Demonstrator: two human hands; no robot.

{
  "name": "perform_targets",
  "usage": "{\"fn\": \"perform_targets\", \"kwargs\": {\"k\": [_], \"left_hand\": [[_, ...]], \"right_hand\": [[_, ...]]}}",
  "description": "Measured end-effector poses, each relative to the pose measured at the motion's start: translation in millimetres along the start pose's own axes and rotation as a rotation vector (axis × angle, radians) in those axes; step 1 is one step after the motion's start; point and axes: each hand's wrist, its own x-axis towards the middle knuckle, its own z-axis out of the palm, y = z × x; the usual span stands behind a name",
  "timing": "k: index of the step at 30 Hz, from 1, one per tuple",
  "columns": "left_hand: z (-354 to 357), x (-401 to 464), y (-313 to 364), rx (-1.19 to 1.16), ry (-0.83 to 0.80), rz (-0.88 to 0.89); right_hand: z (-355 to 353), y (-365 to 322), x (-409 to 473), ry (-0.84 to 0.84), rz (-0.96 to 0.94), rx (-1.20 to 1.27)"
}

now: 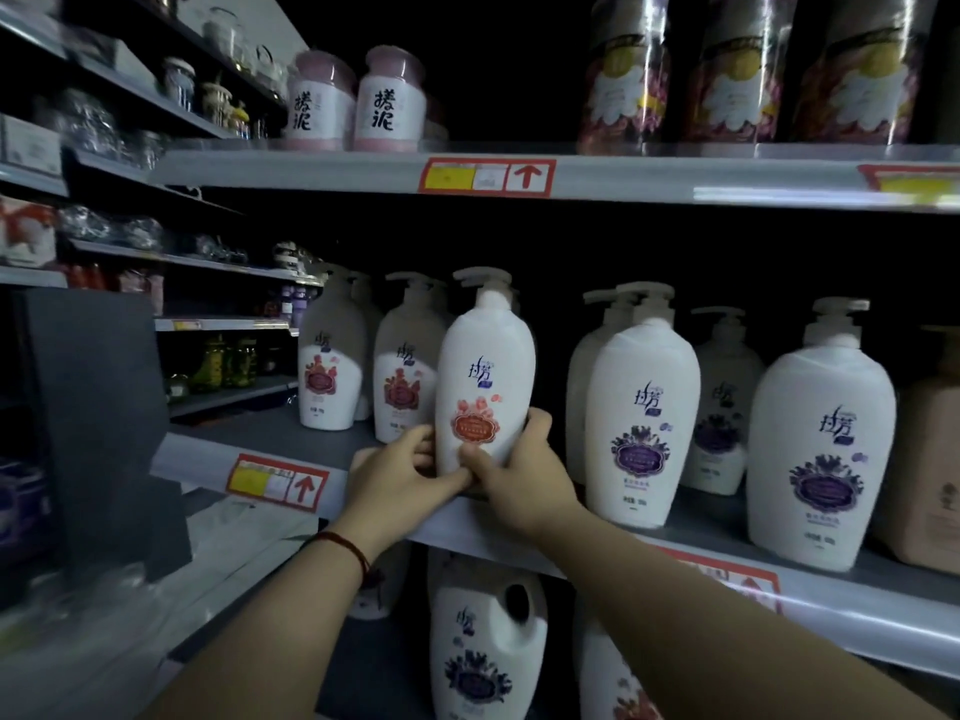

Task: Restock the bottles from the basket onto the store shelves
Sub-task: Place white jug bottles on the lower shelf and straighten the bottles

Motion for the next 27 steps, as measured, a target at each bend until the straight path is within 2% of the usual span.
{"fn": "perform_targets", "kwargs": {"k": [9,12,14,16,17,19,21,24,27], "left_hand": [[-3,2,-14,0.131,-0.031,0.042],[-2,-3,-3,0.331,-0.044,0.068],[2,-17,13,0.503,0.128,0.158],[7,-44,22,0.603,0.339,0.351],[13,-60,21,0.623,0.390,0.441],[27,-95,10,0.632,0.363,0.553],[41,-125,-10,0.645,0.249,0.586],[62,-156,-32,0.675,0.054,0.479],[83,-158,-46,0.622,-0.095,0.120]], "right_hand": [[-13,-6,-6,-0.025,0.010,-0.070],[-18,-13,-7,-0.053,0.069,-0.091],[-25,-15,-18,-0.008,-0.055,-0.169],[-36,-10,-42,0.061,-0.332,-0.306],[-42,-2,-57,0.066,-0.461,-0.375],[-55,24,-88,0.029,-0.610,-0.514],[-65,59,-118,-0.033,-0.642,-0.656],[-74,110,-155,-0.133,-0.449,-0.774],[-77,146,-175,-0.183,0.024,-0.737]]}}
